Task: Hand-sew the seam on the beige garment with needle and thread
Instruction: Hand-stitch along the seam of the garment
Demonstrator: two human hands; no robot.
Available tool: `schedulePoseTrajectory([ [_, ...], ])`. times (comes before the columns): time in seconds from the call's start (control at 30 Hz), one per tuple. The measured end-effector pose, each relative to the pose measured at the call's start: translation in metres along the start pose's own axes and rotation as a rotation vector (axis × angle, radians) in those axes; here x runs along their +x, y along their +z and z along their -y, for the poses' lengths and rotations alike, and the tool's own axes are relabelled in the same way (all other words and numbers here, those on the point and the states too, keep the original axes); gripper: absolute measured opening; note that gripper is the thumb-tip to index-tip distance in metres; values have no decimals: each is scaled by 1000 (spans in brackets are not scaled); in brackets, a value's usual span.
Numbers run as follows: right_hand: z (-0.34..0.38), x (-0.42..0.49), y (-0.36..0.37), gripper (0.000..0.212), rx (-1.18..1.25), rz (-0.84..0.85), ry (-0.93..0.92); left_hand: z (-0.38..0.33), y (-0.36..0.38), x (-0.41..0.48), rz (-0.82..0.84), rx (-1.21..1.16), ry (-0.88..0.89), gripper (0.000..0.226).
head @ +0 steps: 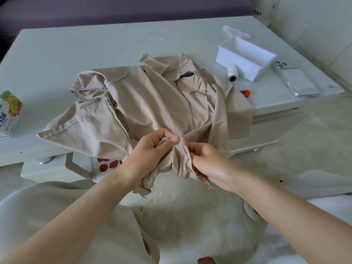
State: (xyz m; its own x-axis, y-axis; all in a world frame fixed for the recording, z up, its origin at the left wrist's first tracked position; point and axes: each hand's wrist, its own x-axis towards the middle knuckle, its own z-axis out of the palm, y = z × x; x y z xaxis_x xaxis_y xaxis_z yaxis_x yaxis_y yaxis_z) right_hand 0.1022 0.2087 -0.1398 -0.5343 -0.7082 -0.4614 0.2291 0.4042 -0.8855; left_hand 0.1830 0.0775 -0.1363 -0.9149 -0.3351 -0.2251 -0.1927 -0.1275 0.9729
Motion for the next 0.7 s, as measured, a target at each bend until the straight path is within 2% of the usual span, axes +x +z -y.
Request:
schedulePoseTrajectory([
  [0.17,-3,0,-9,13,-15,-29,34,0,0,2,-25,-37,0,18],
  [0.3,1,-2,-13,19,-15,-41,-5,1,0,3,-42,-17,-6,18],
  [0.47,9,1,-7,21,-44,-51,-40,2,2,4,-160,180,103,18],
  [0.7,8,3,-10,19,-112,-67,-57,3,-1,3,-163,130,89,18],
])
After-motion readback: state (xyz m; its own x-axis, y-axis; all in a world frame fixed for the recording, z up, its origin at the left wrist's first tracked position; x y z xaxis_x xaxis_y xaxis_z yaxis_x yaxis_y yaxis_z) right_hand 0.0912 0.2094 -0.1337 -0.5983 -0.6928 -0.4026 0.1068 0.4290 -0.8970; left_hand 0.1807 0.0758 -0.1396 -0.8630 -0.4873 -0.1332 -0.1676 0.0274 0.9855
